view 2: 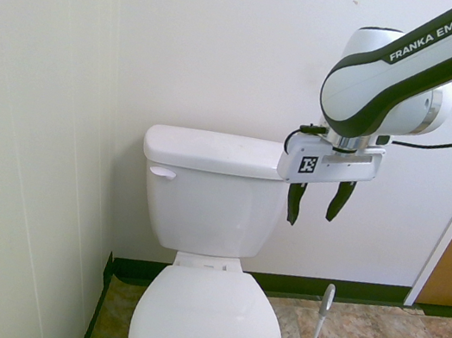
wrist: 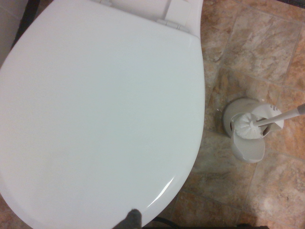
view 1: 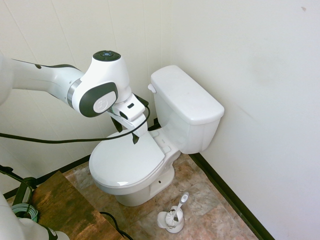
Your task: Flush the toilet
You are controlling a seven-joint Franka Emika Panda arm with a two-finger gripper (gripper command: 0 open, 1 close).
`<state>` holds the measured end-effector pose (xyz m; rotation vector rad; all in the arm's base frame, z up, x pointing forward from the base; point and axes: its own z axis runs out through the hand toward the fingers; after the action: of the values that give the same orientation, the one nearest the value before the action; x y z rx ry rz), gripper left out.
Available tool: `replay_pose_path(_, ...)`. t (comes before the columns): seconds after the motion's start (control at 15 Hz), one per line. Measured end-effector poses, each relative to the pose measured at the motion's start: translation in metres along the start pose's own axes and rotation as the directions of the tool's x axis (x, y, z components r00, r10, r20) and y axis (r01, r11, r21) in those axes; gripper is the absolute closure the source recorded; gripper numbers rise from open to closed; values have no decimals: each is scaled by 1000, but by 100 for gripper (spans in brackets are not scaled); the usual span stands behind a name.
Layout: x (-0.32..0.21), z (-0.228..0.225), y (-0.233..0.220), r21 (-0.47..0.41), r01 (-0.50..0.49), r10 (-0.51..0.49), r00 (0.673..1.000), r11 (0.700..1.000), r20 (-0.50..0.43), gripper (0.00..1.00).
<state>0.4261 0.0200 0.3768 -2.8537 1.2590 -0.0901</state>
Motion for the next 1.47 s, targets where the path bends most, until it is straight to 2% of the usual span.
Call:
replay_pose_path(0.27, -2, 4, -17, 7, 19, -19, 1000, 1000, -4, 0)
replay_pose_path(0.6, 14, -22, -123, 85, 82, -77, 995, 993, -59, 0)
replay_pose_path(0.93, 28, -3, -222, 133, 140, -128, 987, 981, -96, 0)
replay_pose_path(1.13, 44, 14, -257, 165, 134, -118, 988, 977, -104, 0)
replay_pose_path(1.27, 46, 20, -258, 159, 108, -92, 990, 981, -103, 0)
replay_pose_path(1.33, 47, 20, -258, 158, 107, -91, 990, 982, -104, 100)
replay_pose_path(1.47, 49, 20, -266, 165, 115, -96, 989, 980, -117, 100)
